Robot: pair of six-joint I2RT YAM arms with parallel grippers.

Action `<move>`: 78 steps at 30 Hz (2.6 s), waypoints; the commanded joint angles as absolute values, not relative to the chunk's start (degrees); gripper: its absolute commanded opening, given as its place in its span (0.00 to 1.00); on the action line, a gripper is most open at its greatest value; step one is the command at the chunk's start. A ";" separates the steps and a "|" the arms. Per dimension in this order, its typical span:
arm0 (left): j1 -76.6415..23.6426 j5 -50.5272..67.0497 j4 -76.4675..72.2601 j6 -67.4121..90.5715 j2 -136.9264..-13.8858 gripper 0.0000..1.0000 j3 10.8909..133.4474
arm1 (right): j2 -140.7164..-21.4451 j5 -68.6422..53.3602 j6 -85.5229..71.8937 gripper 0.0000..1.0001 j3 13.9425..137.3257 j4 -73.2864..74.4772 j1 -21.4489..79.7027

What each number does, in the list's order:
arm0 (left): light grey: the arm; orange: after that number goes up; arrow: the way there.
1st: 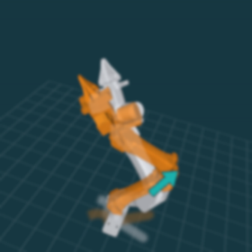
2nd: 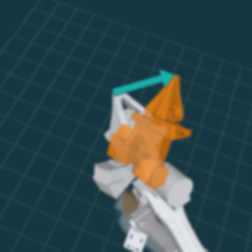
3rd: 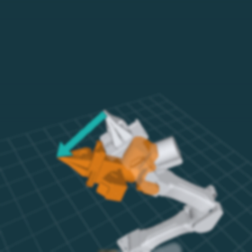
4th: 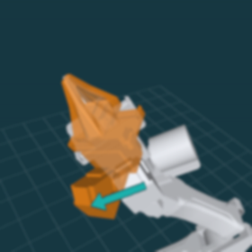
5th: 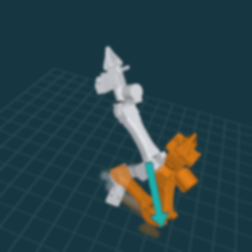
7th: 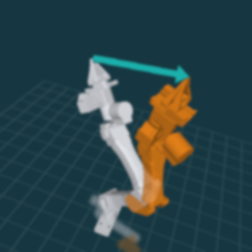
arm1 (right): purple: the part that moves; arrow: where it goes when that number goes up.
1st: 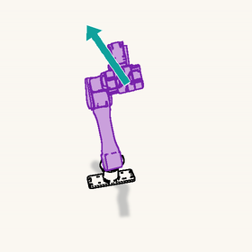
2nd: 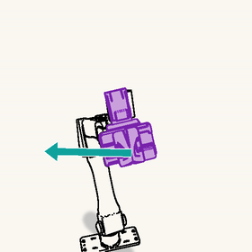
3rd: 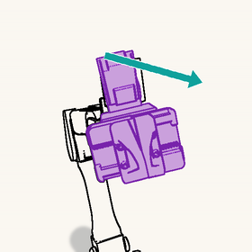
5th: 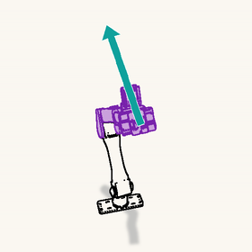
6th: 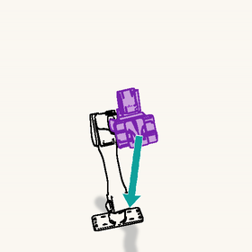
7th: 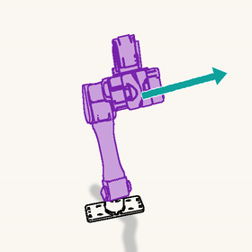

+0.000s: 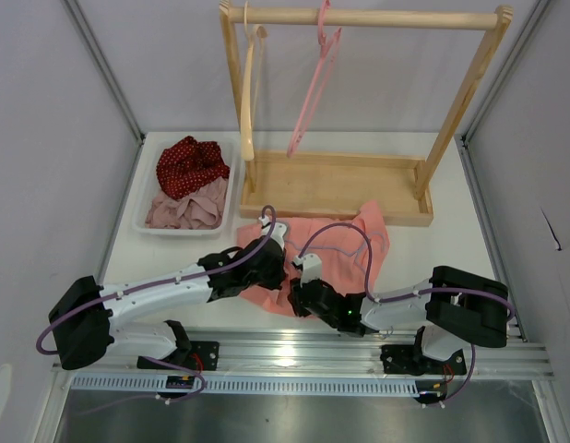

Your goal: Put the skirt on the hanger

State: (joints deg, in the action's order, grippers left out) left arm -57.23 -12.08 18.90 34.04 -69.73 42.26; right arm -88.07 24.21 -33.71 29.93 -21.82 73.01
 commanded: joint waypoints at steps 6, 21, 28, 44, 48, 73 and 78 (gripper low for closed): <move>-56.95 -10.90 17.49 36.39 -66.01 0.00 39.64 | -87.62 28.30 -30.24 0.34 31.72 -25.66 71.37; -56.95 -11.69 19.07 36.21 -65.13 0.00 39.29 | -91.06 30.67 -26.54 0.32 35.25 -28.13 70.75; -56.95 -11.43 19.51 36.12 -64.95 0.00 39.03 | -89.21 33.75 -27.95 0.03 34.89 -24.97 69.61; -57.92 -13.00 16.88 31.82 -58.72 0.34 35.07 | -90.53 30.77 -26.63 0.00 39.02 -20.74 65.13; -59.59 -15.11 16.79 29.37 -55.82 0.38 36.03 | -90.97 28.40 -25.93 0.00 40.34 -20.39 64.16; -64.88 -26.38 -10.96 44.12 -70.04 0.28 28.83 | -86.58 9.67 -29.88 0.00 39.46 -16.17 54.67; -62.85 -27.25 -12.12 42.98 -73.73 0.29 29.62 | -85.87 7.48 -30.06 0.00 39.55 -15.03 53.44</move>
